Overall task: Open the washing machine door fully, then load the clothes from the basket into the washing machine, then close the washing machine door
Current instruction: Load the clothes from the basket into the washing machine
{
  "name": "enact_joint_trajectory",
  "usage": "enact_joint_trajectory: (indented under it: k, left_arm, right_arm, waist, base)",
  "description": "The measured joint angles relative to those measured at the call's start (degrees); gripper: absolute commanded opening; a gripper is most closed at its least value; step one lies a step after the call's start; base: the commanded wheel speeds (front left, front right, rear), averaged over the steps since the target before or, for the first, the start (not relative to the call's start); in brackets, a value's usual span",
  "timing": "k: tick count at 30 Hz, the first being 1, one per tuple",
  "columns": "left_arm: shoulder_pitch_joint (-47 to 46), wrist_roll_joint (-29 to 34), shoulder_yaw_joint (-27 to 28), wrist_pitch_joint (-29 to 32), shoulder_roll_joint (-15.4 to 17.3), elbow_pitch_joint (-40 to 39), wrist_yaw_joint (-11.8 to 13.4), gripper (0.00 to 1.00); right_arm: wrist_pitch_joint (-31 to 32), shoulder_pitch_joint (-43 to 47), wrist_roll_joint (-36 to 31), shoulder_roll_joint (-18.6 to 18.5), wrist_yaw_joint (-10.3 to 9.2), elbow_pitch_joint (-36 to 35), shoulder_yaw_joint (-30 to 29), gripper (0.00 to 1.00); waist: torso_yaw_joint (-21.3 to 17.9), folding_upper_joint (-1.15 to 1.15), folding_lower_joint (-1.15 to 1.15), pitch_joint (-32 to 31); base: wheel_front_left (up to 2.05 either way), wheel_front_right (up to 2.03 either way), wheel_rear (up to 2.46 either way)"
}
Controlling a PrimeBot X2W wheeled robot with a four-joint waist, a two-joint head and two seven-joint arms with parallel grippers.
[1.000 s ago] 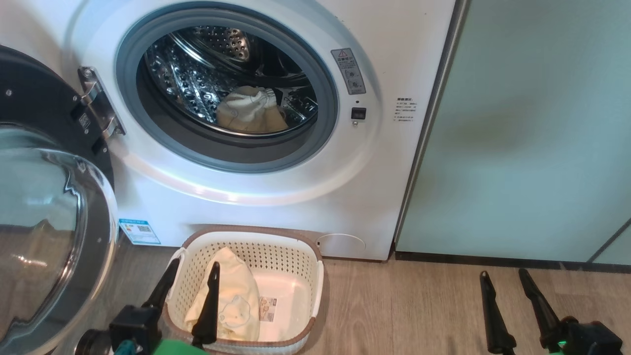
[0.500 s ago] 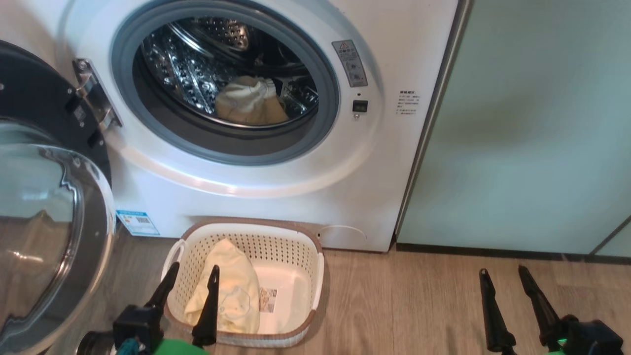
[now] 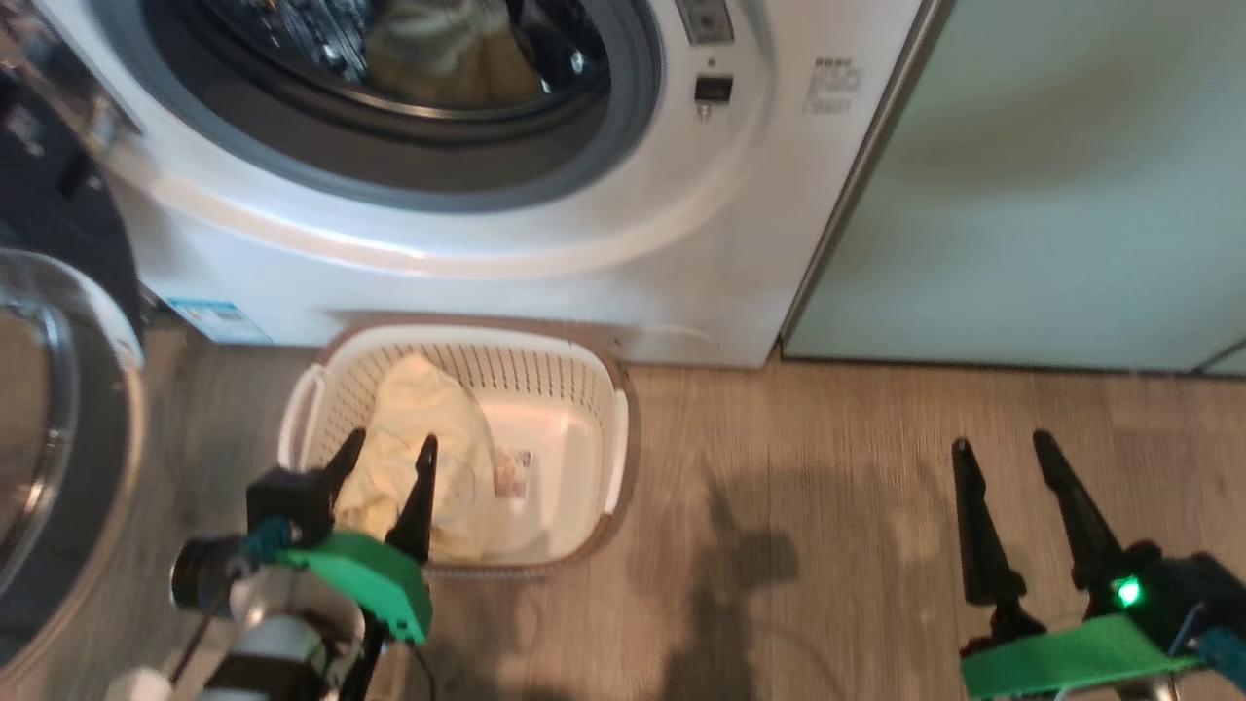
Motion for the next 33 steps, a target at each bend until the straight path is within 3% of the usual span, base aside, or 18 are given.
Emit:
enact_joint_trajectory:
  k: [17,33]
  left_arm:
    - [-25.1,-2.6,0.2,-0.1,1.6,29.3,-8.1,1.0]
    - [-40.2,-1.4,1.8,-1.6,9.1,44.8,-9.3,1.0]
  right_arm:
    - [0.0,-12.6,4.6,0.0,0.0,-4.4,2.1,1.0]
    - [0.0,-18.2,10.7,-0.1,0.0,-8.1,5.9,1.0]
  waist:
    - [-5.1,-0.01,0.01,21.3]
    - [-11.5,-0.01,0.0,38.1]
  base:
    - [0.0,0.0,0.0]
    - [0.0,0.0,0.0]
